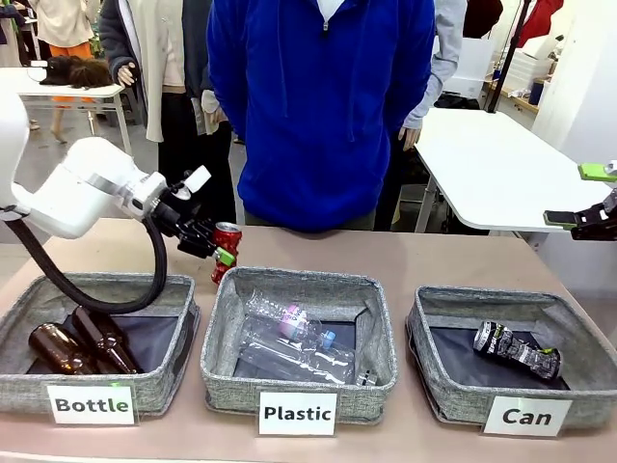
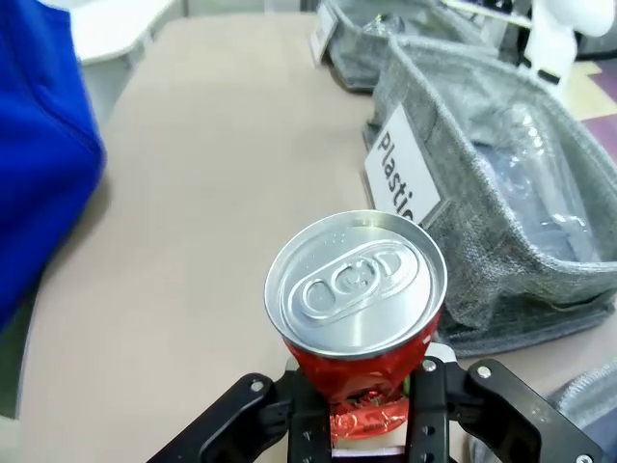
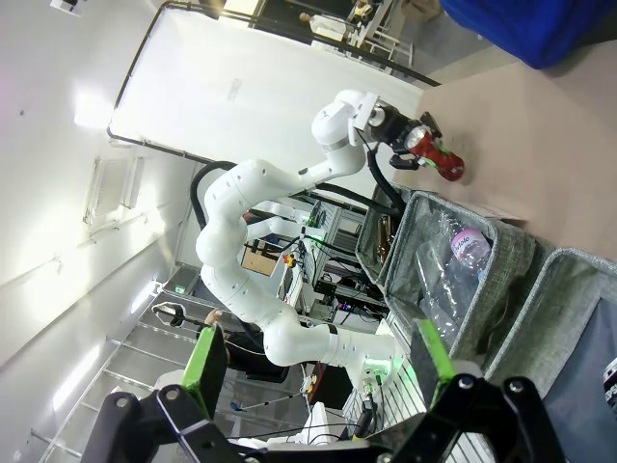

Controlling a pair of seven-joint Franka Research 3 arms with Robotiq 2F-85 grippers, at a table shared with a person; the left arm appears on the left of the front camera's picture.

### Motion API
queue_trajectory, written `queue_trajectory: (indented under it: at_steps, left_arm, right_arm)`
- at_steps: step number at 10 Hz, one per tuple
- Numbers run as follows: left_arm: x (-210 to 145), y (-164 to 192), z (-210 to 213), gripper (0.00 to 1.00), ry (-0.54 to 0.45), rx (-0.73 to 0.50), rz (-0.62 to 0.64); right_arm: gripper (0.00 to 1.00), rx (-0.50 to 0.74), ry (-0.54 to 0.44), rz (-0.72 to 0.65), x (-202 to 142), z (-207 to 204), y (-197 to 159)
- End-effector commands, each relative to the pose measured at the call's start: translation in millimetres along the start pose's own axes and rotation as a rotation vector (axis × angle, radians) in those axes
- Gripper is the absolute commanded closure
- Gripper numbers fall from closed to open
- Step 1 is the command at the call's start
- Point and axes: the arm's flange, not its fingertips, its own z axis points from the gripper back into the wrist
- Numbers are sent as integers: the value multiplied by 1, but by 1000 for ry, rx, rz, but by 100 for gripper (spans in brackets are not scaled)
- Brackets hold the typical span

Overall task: Sort the can waste into the basket.
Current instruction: Pick up the can waste from the table and place it in the right Fabric basket.

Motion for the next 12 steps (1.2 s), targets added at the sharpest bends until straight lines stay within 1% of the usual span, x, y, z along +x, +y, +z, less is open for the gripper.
queue_trajectory:
  at_steps: [1, 2, 3, 4, 5, 6, 7, 8, 9, 10, 11, 12]
  left_arm:
    - [35, -44, 56, 100, -43, 83, -83]
    - [58, -77, 88, 100, -21, 121, -46]
    - [79, -119, 113, 100, -62, 175, -79]
    - [89, -157, 125, 100, -74, 144, -90]
    - [98, -192, 129, 100, -129, 131, -36]
    - [103, -227, 125, 100, -180, 161, -15]
    - [103, -268, 117, 100, -185, 162, -34]
    - [98, -298, 109, 100, -179, 134, -57]
    - [91, -314, 104, 100, -176, 160, -90]
    - [85, -311, 108, 100, -224, 220, -58]
    - [95, -298, 109, 100, -171, 130, -57]
    - [95, -298, 109, 100, -171, 130, -57]
  right_arm:
    - [0, 4, 13, 16, -1, 3, 2]
    - [0, 4, 13, 16, -1, 3, 2]
    - [0, 4, 13, 16, -1, 3, 2]
    - [0, 4, 13, 16, -1, 3, 2]
    - [0, 4, 13, 16, -1, 3, 2]
    - [0, 4, 13, 16, -1, 3, 2]
    - [0, 4, 13, 16, -1, 3, 2]
    - [0, 4, 13, 16, -1, 3, 2]
    - [0, 4, 13, 16, -1, 3, 2]
    - [0, 4, 13, 16, -1, 3, 2]
    - [0, 4, 13, 16, -1, 3, 2]
    - [0, 4, 13, 16, -1, 3, 2]
